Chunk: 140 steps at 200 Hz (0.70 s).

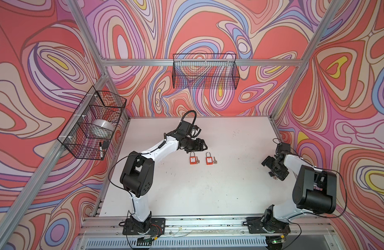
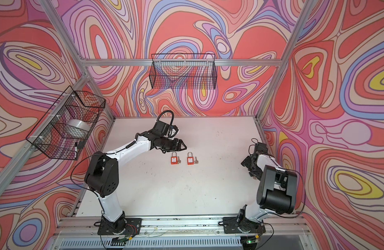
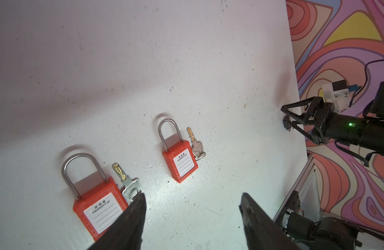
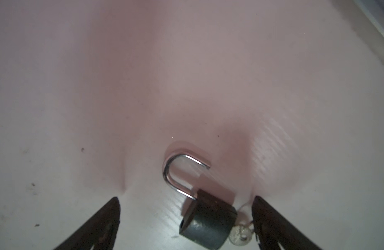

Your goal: Lock with the key

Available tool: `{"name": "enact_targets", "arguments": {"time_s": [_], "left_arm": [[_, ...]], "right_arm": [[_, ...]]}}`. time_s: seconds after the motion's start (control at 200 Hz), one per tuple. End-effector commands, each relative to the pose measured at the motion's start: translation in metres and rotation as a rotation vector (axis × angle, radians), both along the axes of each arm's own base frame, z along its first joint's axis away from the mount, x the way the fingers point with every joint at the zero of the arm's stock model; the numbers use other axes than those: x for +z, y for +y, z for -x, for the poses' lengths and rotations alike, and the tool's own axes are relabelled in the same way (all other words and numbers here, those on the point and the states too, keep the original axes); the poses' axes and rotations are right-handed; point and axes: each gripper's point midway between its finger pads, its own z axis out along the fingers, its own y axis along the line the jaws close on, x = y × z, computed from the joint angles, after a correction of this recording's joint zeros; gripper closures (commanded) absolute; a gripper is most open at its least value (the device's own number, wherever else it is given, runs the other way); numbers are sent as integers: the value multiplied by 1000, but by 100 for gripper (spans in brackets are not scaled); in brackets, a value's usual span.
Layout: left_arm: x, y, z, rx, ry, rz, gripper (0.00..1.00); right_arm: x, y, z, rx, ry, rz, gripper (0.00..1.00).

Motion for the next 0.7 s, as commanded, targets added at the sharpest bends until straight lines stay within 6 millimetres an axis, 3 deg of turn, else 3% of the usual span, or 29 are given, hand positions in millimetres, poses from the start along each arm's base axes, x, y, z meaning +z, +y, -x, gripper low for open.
{"name": "enact_targets", "arguments": {"time_s": [0.0,0.145,0.416,0.696], "left_arm": [[0,-2,0,-10,6,-24,30],[1,-5,-1,-11,3,-21,30],[4,-7,-1,-4,-4,-15,30],[2,-8,1,25,-16,40,30]], "right_arm": [[6,33,-18,88,-90,-174,9],[0,55,-11,150,-51,-244,13],[-17,52,1,192,85,-162,27],[-23,43,11,208,194,-83,30]]}}
